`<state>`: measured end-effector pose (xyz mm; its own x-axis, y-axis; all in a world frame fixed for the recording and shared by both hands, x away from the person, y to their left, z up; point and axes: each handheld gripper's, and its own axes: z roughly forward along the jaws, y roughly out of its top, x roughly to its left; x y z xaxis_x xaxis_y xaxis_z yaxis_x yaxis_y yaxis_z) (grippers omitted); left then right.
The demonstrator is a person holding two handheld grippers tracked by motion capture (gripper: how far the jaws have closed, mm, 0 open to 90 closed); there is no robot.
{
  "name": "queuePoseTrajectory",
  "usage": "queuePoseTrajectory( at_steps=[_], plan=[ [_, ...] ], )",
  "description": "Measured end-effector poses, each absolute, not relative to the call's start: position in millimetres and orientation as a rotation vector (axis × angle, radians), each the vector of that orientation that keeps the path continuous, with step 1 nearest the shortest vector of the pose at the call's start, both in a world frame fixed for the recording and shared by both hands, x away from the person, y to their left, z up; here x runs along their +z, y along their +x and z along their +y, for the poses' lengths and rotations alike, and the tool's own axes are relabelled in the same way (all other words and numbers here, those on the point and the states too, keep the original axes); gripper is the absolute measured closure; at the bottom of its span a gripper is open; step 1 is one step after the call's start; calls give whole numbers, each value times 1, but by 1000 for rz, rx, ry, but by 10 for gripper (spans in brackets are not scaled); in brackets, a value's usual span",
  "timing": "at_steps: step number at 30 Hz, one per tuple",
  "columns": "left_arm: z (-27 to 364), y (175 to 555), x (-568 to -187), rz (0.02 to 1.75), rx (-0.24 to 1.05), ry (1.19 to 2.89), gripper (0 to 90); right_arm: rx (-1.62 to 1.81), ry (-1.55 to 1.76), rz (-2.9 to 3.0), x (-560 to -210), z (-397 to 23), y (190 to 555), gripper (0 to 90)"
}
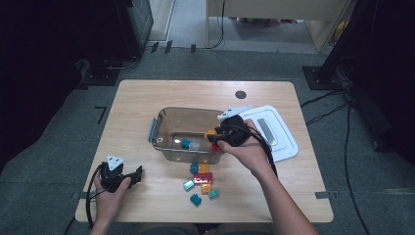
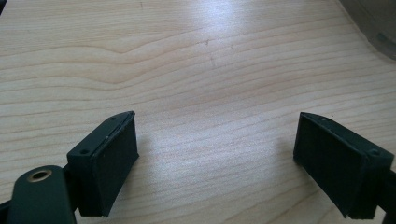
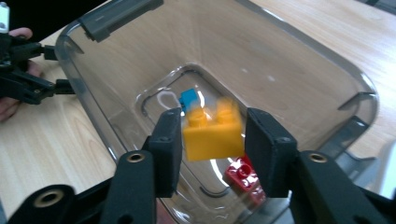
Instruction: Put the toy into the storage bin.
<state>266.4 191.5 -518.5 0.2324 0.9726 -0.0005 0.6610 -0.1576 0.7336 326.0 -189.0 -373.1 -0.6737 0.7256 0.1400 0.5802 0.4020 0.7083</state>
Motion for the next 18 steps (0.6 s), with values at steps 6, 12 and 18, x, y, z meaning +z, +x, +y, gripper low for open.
queuePoseTrajectory(
  at_steps=[6, 12, 18],
  plan=[
    [192, 266, -519, 1495, 653, 1896, 134, 1135, 1169, 2456, -371, -190, 325, 471],
    [192, 266, -518, 1495, 652, 1896, 134, 1137, 1176, 2431, -369, -199, 317, 344],
    [192, 266, -518, 1495, 652, 1899, 134, 1116, 1190, 2417, -372, -209, 309, 244]
  ],
)
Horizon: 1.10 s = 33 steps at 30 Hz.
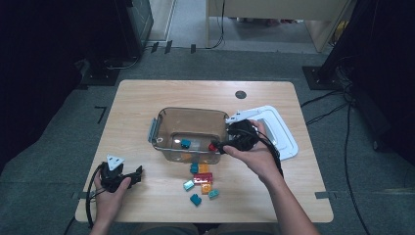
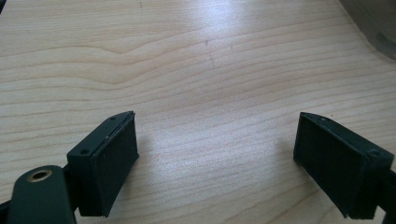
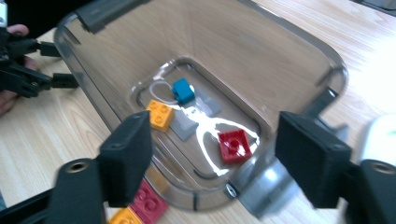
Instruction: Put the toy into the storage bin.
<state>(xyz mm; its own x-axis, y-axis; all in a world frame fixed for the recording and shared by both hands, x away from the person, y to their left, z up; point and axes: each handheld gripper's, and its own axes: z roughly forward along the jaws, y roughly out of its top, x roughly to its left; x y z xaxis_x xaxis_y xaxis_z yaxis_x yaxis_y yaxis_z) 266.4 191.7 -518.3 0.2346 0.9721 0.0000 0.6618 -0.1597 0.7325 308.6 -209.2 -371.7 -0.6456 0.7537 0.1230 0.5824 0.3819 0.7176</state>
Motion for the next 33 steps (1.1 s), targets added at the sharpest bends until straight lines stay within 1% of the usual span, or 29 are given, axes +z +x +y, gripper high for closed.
queuePoseTrajectory(
  at_steps=[1, 3, 4, 5, 6, 8, 10, 19, 33],
  plan=[
    [192, 266, -518, 1495, 651, 1899, 134, 1103, 1202, 2413, -373, -214, 305, 187],
    [192, 266, -518, 1496, 652, 1896, 134, 1100, 1204, 2413, -374, -215, 304, 172],
    [192, 266, -518, 1496, 652, 1896, 134, 1097, 1206, 2429, -375, -219, 300, 134],
    [192, 266, -518, 1496, 652, 1895, 134, 1091, 1198, 2429, -376, -220, 298, 132],
    [192, 266, -518, 1496, 652, 1895, 134, 1090, 1187, 2430, -377, -222, 296, 110],
    [192, 266, -518, 1496, 652, 1895, 134, 1062, 1199, 2426, -378, -224, 293, 46],
    [192, 266, -518, 1496, 652, 1895, 135, 1054, 1206, 2416, -378, -228, 290, 29],
    [191, 266, -518, 1498, 651, 1897, 135, 1051, 1265, 2387, -387, -243, 278, 9],
    [191, 266, -518, 1498, 652, 1897, 135, 1046, 1343, 2364, -422, -253, 255, 10]
  ],
)
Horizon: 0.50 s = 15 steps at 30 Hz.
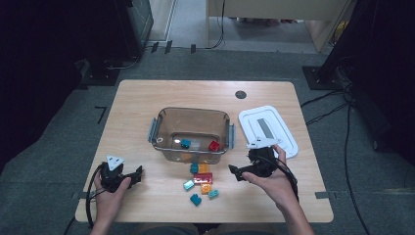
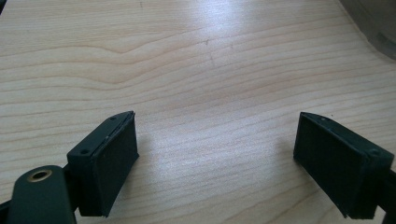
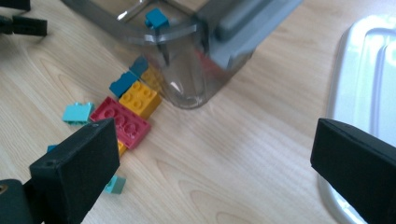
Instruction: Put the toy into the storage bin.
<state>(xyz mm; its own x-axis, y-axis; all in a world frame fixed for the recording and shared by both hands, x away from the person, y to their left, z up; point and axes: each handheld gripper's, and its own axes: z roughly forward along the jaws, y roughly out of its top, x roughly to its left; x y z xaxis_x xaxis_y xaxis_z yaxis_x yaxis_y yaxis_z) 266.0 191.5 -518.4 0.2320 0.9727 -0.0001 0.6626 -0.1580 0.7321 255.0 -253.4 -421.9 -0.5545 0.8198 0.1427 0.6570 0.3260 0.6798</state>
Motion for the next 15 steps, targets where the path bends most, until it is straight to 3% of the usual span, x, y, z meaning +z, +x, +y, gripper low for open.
queuePoseTrajectory(
  at_steps=[15],
  plan=[
    [192, 266, -518, 1499, 652, 1896, 135, 1061, 1427, 2281, -472, -255, 233, 118]
  ],
)
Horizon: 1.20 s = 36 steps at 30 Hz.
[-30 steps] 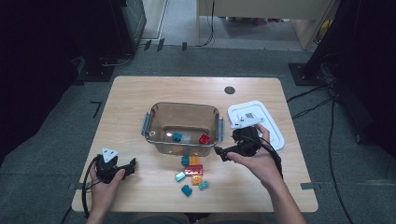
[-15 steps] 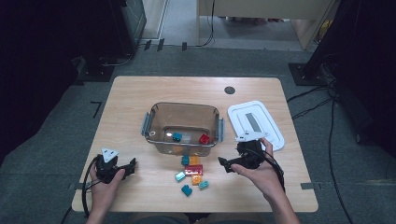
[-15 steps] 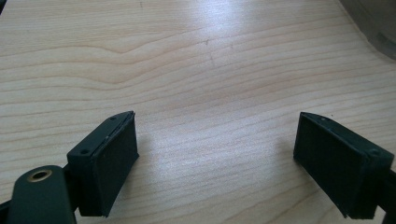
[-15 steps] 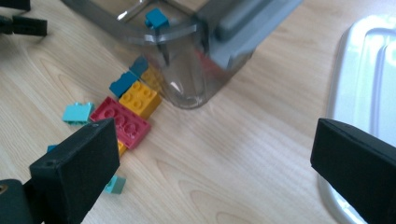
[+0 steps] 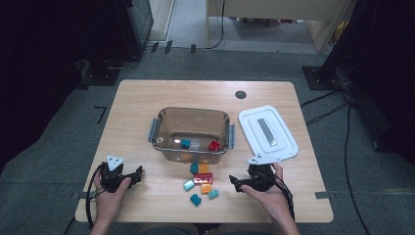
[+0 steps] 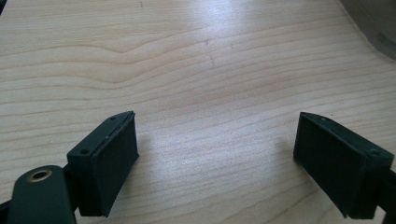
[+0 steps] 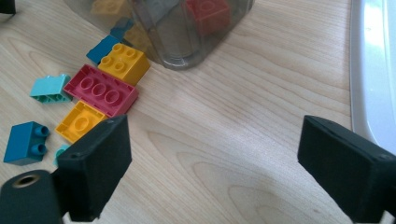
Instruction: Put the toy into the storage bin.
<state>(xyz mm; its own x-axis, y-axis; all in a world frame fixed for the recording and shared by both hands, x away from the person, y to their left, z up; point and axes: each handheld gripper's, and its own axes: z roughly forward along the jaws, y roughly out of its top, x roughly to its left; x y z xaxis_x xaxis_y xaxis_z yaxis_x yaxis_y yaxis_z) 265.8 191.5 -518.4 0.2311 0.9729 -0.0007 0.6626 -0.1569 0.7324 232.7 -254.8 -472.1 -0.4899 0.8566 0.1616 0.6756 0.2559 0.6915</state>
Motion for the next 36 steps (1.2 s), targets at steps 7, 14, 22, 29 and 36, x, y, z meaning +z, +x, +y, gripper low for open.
queuePoseTrajectory(
  at_steps=[7, 14, 22, 29, 36],
  plan=[
    [192, 266, -518, 1496, 651, 1899, 134, 1080, 1412, 2283, -480, -244, 228, 181],
    [192, 266, -518, 1494, 651, 1899, 134, 1130, 1412, 2314, -488, -231, 223, 270],
    [192, 266, -518, 1492, 650, 1901, 135, 1192, 1391, 2376, -490, -215, 216, 388],
    [192, 266, -518, 1490, 648, 1903, 134, 1158, 1339, 2477, -500, -190, 205, 357],
    [192, 266, -518, 1490, 648, 1903, 134, 1100, 1316, 2461, -504, -187, 203, 393]
  ],
)
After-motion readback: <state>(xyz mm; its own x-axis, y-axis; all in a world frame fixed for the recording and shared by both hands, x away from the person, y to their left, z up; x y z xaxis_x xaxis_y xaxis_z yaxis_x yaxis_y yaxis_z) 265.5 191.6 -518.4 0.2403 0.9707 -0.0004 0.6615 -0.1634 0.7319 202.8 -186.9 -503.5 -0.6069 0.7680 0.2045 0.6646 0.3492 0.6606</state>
